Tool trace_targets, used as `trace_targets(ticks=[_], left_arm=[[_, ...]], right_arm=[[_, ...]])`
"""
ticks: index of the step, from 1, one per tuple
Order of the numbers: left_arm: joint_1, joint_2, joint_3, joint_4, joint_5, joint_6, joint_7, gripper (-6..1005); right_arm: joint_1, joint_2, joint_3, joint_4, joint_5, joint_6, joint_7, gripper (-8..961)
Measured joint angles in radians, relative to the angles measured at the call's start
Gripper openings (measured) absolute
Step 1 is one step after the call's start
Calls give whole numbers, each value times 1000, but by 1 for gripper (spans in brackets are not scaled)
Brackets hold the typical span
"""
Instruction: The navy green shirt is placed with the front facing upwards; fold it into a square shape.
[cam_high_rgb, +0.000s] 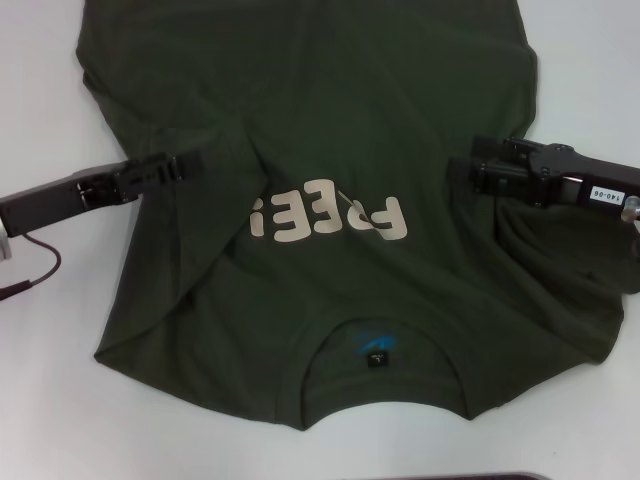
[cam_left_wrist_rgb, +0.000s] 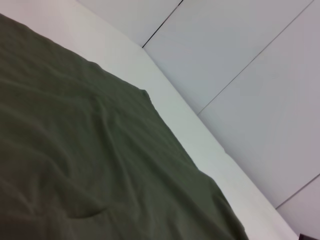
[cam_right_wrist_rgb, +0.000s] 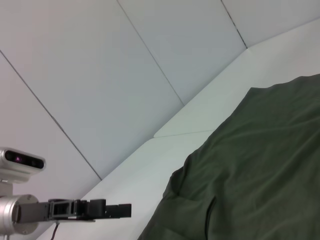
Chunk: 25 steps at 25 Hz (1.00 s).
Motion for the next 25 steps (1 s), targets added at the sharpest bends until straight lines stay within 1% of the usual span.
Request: trace_targets(ticks=[3, 7, 15, 25], left_arm=[[15, 6, 16, -1, 2, -13, 8, 846], [32, 7, 39, -3, 3, -31, 9, 846], [57, -11, 85, -12, 4, -42, 11, 847], [52, -16, 144, -47, 11, -99, 11, 847]], right_arm=[[0, 0, 1, 0, 0, 0, 1, 916], [-1, -1, 1, 0, 0, -1, 2, 916], [-2, -1, 1, 0, 0, -2, 2, 915], [-7, -1, 1, 5, 0, -6, 0, 915]])
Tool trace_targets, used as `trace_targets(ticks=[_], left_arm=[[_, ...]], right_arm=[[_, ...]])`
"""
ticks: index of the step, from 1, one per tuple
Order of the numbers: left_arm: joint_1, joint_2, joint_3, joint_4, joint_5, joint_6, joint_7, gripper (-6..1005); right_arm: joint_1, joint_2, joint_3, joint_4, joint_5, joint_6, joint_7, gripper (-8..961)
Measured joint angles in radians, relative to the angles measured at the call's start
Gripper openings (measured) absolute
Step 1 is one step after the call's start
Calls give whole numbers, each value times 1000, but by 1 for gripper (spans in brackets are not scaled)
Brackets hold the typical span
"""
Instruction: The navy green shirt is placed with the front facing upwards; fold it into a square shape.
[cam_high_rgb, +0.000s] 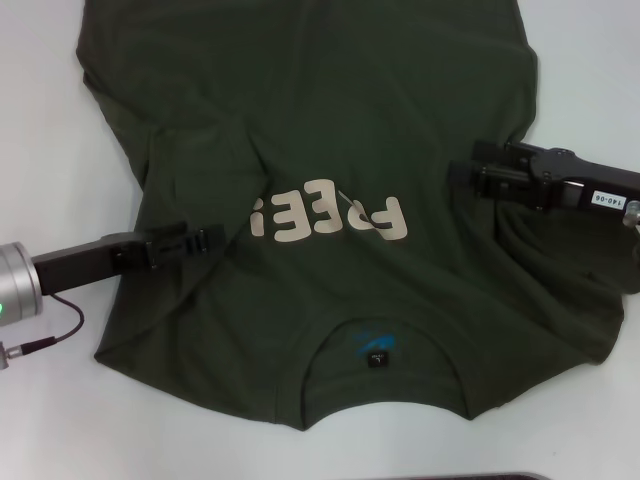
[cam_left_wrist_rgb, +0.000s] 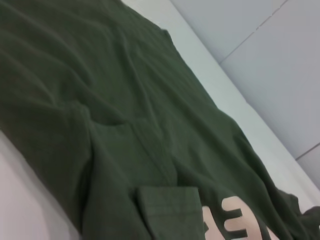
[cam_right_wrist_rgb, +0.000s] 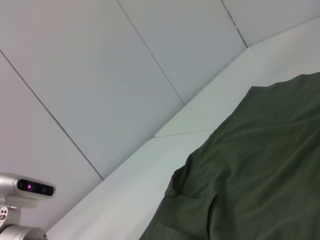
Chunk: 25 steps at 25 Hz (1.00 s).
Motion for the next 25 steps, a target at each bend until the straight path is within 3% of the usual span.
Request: trace_targets(ticks=[6, 13, 19, 25], left_arm=[[-1, 0, -3, 5, -1, -1, -1, 847], [-2, 15, -13, 19, -6, 9, -9, 846], [-2, 41, -1, 20, 8, 14, -56, 846], [-4, 43, 24, 13, 16, 15, -78, 846]], right_arm=[[-6, 0, 0, 2, 0, -2, -1, 915], [-13, 3, 0, 0, 0, -10, -2, 915], [-15, 3, 1, -2, 0, -13, 1, 916], [-15, 2, 6, 0, 0, -13, -1, 916]])
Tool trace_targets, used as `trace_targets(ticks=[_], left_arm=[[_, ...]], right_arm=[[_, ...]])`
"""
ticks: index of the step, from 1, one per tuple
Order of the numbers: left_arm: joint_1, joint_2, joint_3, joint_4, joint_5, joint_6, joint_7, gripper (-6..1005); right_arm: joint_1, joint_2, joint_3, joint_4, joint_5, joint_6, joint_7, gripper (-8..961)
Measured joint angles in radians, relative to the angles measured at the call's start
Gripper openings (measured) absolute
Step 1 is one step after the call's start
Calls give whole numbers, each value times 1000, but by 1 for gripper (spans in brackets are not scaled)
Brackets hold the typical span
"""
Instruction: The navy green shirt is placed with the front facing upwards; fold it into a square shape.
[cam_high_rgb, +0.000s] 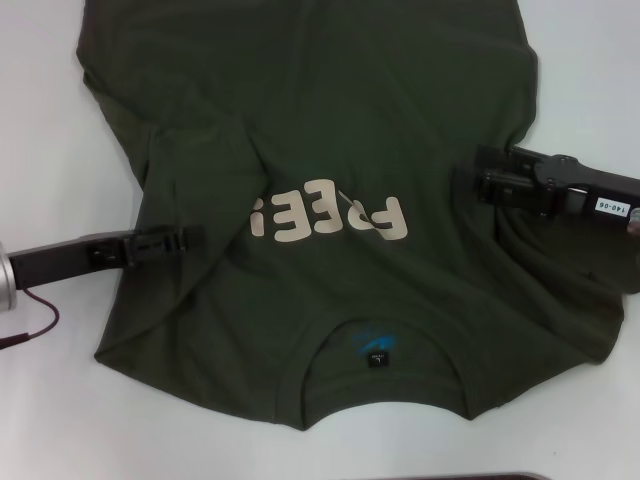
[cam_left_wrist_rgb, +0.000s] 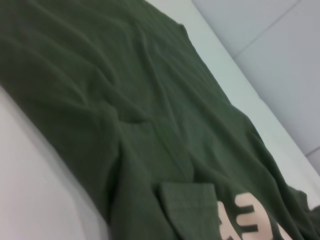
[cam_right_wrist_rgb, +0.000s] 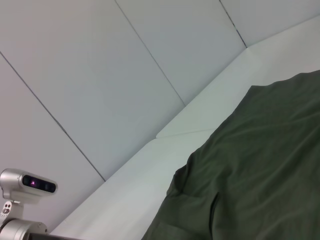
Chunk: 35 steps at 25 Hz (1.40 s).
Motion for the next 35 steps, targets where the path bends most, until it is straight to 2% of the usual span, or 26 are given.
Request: trace_targets(ticks=[12, 21, 26, 31, 35], left_arm=[[-54, -10, 39, -15, 1, -6, -4, 847], [-87, -28, 55, -13, 1, -12, 1, 846], [-88, -28, 69, -14, 1, 32, 10, 846], [-83, -31, 134, -16, 1, 102, 16, 842], [-70, -33, 135, -13, -3, 121, 20, 844]], right_arm=[[0, 0, 6, -5, 0, -9, 2, 916], [-2, -2, 7, -5, 0, -11, 2, 915], [-3, -2, 7, -5, 0, -11, 2, 916], [-6, -3, 13, -6, 0, -12, 3, 915], [-9, -4, 15, -6, 0, -13, 2, 915]])
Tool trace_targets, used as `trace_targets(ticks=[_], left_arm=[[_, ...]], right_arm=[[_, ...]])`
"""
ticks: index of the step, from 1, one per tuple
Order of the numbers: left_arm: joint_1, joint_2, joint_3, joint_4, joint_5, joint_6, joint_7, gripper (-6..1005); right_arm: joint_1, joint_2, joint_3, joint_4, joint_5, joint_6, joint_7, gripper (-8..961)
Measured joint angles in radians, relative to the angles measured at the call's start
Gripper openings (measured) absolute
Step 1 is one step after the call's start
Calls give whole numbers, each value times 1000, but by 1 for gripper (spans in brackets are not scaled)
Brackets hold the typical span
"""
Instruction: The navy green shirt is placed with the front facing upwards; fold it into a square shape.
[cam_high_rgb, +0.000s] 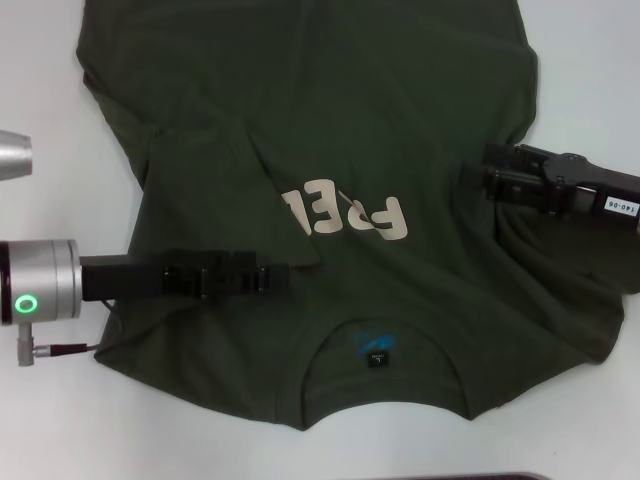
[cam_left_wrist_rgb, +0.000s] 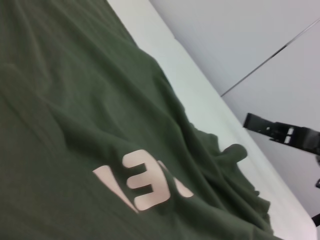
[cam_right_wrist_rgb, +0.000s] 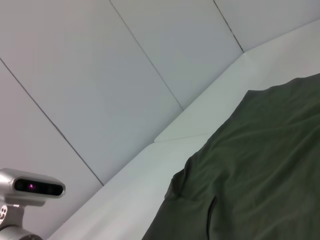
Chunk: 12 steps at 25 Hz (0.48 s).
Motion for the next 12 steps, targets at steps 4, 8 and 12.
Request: trace_targets(ticks=[4, 8, 12], left_arm=[[1, 0, -37, 10, -6, 28, 16, 849], [-2, 0, -122, 20, -24, 33, 57, 854], [14, -5, -211, 17, -103, 47, 107, 858]], right_arm=[[-1, 0, 1, 0, 0, -1, -1, 915], [-3, -2, 7, -3, 0, -1, -1, 915], [-19, -16, 54, -5, 0, -1, 13, 916]])
